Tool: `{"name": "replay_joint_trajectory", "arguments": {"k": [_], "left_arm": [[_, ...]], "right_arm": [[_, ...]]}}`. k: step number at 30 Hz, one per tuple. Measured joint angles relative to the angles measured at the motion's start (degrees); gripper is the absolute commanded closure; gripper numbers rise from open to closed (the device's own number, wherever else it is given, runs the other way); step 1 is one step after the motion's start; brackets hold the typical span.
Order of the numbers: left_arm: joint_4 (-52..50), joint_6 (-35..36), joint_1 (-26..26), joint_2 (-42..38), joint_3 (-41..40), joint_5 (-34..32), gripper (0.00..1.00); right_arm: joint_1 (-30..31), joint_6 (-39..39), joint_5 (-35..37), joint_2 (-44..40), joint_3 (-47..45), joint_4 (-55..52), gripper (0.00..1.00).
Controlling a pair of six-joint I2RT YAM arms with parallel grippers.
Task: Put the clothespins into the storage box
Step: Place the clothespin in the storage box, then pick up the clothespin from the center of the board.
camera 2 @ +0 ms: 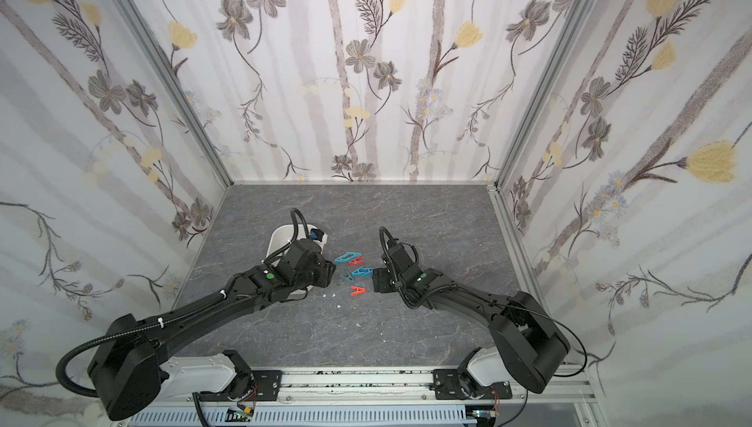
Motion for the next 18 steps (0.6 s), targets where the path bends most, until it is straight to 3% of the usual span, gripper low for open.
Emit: {"name": "replay_joint_trajectory", "arguments": {"k": [5, 18], "left_arm": [[4.50, 0.33, -4.11, 8.09, -1.16, 3.74, 0.52], [7.37, 4.76, -5.09, 19.80, 1.86, 5.95, 0.62]], "right_arm": [[-0.66, 0.46, 0.63, -1.20, -1.64, -0.02, 0.21], [-0.66, 1.07, 0.66, -1.55, -2.25, 0.70, 0.22]]}}
